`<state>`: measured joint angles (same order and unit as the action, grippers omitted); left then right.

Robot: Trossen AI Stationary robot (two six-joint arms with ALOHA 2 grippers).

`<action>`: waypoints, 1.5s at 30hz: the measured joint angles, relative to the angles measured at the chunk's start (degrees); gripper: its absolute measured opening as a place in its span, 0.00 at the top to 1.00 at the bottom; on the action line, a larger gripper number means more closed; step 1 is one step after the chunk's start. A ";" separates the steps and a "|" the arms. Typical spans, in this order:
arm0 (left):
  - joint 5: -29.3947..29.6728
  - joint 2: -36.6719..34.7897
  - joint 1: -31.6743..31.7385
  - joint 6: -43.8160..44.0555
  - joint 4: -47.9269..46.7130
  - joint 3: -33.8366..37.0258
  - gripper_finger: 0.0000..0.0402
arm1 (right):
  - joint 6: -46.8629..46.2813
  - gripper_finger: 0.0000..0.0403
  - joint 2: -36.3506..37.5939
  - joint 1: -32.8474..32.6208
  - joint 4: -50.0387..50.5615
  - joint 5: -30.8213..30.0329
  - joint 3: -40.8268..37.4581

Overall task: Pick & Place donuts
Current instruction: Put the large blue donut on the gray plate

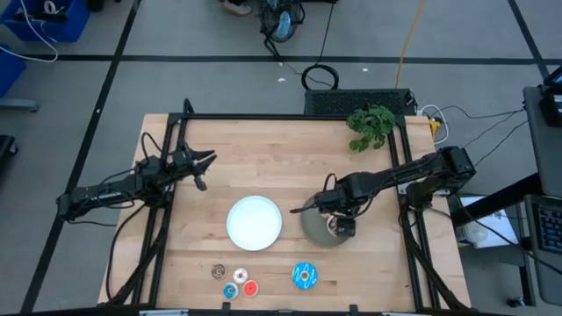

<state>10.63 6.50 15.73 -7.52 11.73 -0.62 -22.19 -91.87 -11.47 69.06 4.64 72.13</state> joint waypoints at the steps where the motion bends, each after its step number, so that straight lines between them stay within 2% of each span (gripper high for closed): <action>1: 0.01 0.00 0.00 0.15 -0.01 0.00 0.81 | -0.44 0.33 0.75 -0.60 1.66 -0.08 0.75; 4: 0.00 0.00 -0.02 0.35 -0.06 0.00 0.81 | -0.83 0.39 4.13 -2.42 1.43 -0.21 1.58; 7: -0.02 0.00 -0.02 0.78 -0.40 0.00 0.81 | -3.40 0.51 7.48 -4.95 -0.49 -1.52 1.58; 11: 0.00 -0.02 0.00 1.68 -1.23 0.00 0.81 | -6.00 0.75 10.97 -10.70 -9.65 -2.16 1.51; 13: 0.01 0.00 0.00 1.83 -1.34 0.00 0.81 | -3.85 0.90 11.85 -14.19 -12.88 -5.79 1.52; 15: 0.02 -0.02 0.00 2.21 -1.35 0.00 0.81 | -0.41 0.97 13.06 -17.38 -15.54 -8.92 0.45; 19: 0.00 -0.02 -0.02 3.55 -1.89 0.00 0.81 | 5.78 0.99 18.19 -20.78 -26.61 -10.28 -7.55; 26: 0.00 -0.02 -0.02 3.57 -2.00 0.00 0.81 | 15.05 1.00 38.95 -19.55 -58.16 -9.23 -33.48; 28: 0.00 -0.02 0.00 3.73 -1.70 0.00 0.81 | 16.72 1.00 45.16 -19.54 -67.10 -11.87 -40.84; 31: -0.01 -0.02 0.00 5.14 -0.82 0.00 0.81 | 21.91 1.00 51.87 -19.43 -77.99 -18.97 -50.52; 35: -0.09 -0.04 -0.02 6.64 2.85 -0.02 0.81 | 31.25 1.00 57.04 -19.24 -92.09 -21.09 -60.35; 38: -0.05 -0.02 -0.02 7.39 4.30 -0.02 0.81 | 34.45 1.00 59.38 -18.62 -96.48 -21.36 -64.49; 45: 2.82 1.31 0.02 10.59 5.49 0.00 0.81 | 37.05 1.00 63.20 -16.99 -94.54 -21.24 -64.80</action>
<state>13.45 7.81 15.75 3.08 17.21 -0.62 14.86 -28.67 -28.47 -25.48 -16.60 7.33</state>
